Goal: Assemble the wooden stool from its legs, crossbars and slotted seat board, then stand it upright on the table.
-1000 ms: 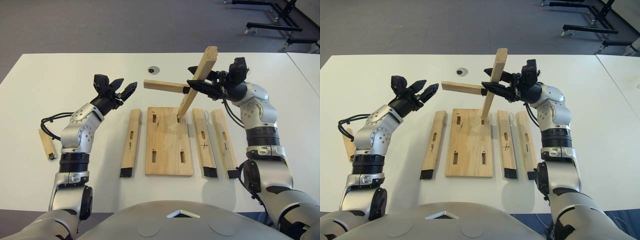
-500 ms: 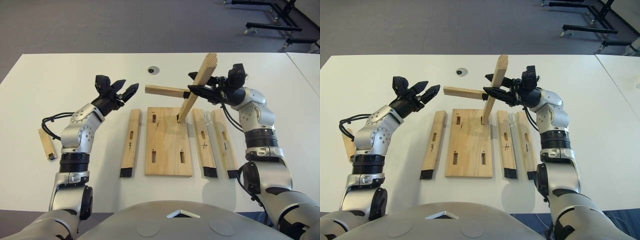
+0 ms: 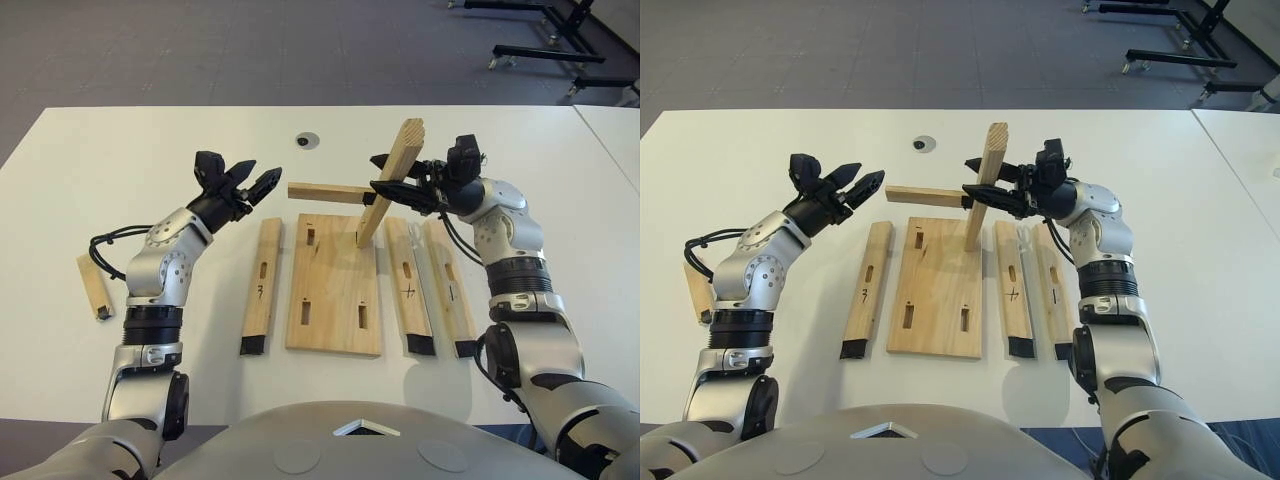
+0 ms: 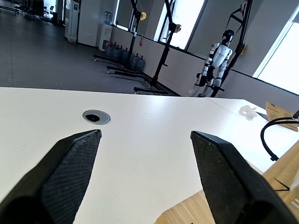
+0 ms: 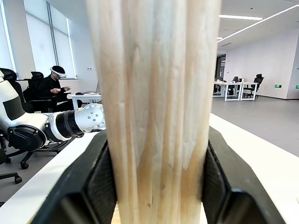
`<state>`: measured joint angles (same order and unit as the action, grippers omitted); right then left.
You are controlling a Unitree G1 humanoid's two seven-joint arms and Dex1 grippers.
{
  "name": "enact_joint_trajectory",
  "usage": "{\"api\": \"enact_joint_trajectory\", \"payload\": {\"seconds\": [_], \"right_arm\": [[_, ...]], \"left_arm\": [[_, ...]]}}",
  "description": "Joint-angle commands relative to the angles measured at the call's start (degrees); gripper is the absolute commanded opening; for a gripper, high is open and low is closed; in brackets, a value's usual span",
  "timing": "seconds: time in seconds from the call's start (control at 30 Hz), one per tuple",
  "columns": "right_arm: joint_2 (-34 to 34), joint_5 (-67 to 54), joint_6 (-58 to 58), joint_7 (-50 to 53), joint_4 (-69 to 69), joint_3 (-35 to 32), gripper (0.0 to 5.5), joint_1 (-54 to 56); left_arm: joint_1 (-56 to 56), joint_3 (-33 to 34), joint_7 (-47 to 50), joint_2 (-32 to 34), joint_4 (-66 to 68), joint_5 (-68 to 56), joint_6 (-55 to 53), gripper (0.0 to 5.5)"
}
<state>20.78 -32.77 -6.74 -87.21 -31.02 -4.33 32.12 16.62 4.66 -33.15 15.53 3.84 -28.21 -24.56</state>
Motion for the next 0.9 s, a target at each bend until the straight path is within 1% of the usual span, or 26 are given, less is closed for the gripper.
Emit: {"api": "enact_joint_trajectory", "payload": {"seconds": [0.03, 0.17, 0.2, 0.37, 0.47, 0.53, 0.67, 0.73, 0.8, 0.83, 0.9], "right_arm": [[1.1, 3.8, -2.2, 1.2, -5.3, 1.9, 2.06, -0.7], [1.2, 5.1, 1.8, 2.7, -7.9, 1.6, 2.06, 0.8], [1.3, 5.6, 2.9, 3.9, -8.6, 1.4, 2.34, 1.5], [1.2, 6.0, 3.5, 6.4, -8.7, -0.1, 3.22, 4.2], [1.7, 3.5, 1.0, 6.4, -4.4, -1.7, 3.72, 5.0], [2.1, 1.9, -0.5, 6.7, -1.2, -3.0, 4.16, 5.6], [3.8, -6.5, -5.9, 11.0, 8.1, -10.4, 5.02, 6.8], [4.3, -10.8, -8.3, 13.5, 11.0, -13.8, 5.35, 8.7], [4.3, -13.7, -9.4, 18.0, 12.0, -16.8, 5.39, 12.4], [4.1, -14.0, -9.5, 19.9, 12.1, -17.1, 5.39, 14.1], [3.2, -12.9, -9.9, 21.8, 12.2, -15.5, 5.39, 16.0]], "left_arm": [[0.6, -0.4, -0.2, -0.1, -0.3, 0.4, -0.5, 3.51], [0.5, -0.3, -0.2, -0.3, -0.3, 0.3, -0.4, 3.51], [0.6, -0.3, -0.2, -0.4, -0.3, 0.3, -0.3, 3.51], [0.6, -0.1, -0.2, -0.7, 0.0, 0.3, 0.0, 3.51], [0.7, 0.0, -0.1, -0.8, 0.3, 0.5, 0.3, 3.51], [0.7, 0.1, 0.1, -1.0, 0.4, 0.7, 0.6, 3.51], [0.5, 0.3, 0.4, -1.3, 0.4, 0.8, 1.1, 3.51], [0.3, 0.5, 0.6, -1.5, 0.4, 0.8, 1.4, 3.51], [0.1, 0.7, 0.8, -1.7, 0.4, 0.8, 1.8, 3.51], [0.1, 0.7, 1.0, -1.9, 0.5, 0.9, 2.0, 3.51], [0.0, 0.7, 1.4, -2.2, 0.8, 1.2, 2.4, 3.51]]}}
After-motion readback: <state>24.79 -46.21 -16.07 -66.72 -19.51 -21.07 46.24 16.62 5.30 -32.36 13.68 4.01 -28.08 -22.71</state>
